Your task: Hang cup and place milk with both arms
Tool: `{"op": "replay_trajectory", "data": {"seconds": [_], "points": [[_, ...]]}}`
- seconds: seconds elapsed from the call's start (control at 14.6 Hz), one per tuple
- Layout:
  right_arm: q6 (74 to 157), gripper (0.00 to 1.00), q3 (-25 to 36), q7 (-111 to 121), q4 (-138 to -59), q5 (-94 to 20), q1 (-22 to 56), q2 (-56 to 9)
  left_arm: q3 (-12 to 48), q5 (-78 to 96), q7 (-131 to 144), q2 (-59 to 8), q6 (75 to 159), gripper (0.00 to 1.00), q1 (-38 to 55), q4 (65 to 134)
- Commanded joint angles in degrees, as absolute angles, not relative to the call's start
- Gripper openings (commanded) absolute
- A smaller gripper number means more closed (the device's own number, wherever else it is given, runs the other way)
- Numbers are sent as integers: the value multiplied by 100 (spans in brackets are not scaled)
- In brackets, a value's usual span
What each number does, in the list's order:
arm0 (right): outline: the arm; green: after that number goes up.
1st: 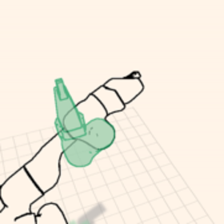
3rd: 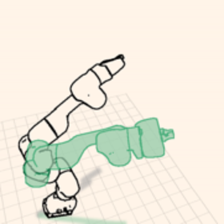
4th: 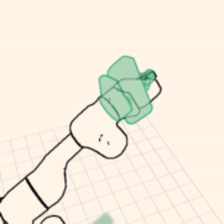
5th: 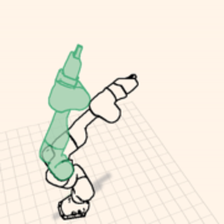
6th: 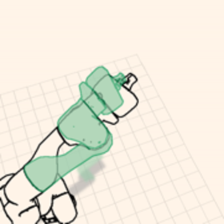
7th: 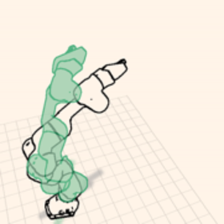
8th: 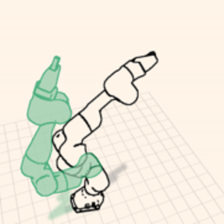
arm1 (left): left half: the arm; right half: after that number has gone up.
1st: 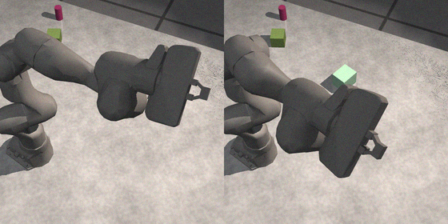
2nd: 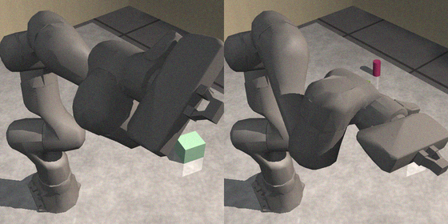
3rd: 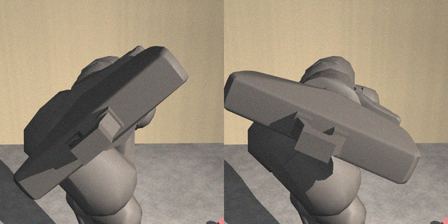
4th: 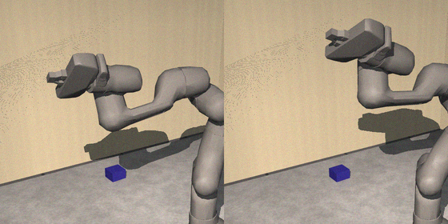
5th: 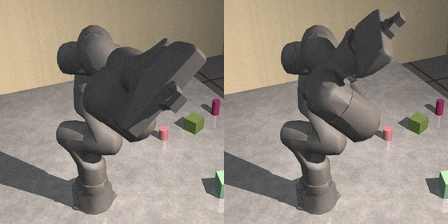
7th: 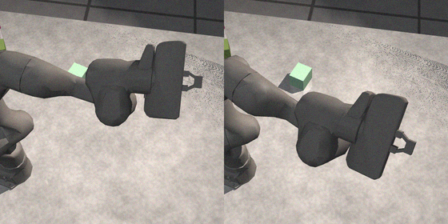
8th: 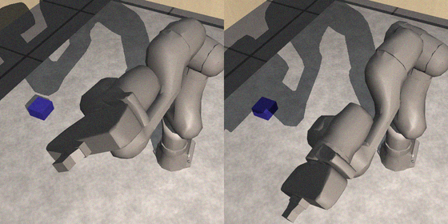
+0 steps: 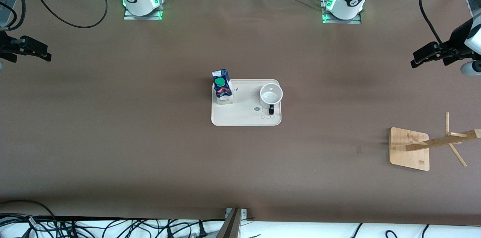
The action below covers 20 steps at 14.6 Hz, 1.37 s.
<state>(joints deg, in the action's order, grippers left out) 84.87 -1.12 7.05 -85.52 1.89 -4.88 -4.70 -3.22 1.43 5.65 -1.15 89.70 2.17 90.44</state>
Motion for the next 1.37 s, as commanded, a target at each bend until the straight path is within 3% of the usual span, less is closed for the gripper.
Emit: {"op": "replay_trajectory", "data": {"seconds": [0.0,1.3], "points": [[8517,100,-167,703,-8604,229,-527,-422,-264,61,528,26,9078,100,132,9201],[8368,100,-176,424,-8613,19,-378,-457,-220,-9,475,17,9088,100,79,9158]]}}
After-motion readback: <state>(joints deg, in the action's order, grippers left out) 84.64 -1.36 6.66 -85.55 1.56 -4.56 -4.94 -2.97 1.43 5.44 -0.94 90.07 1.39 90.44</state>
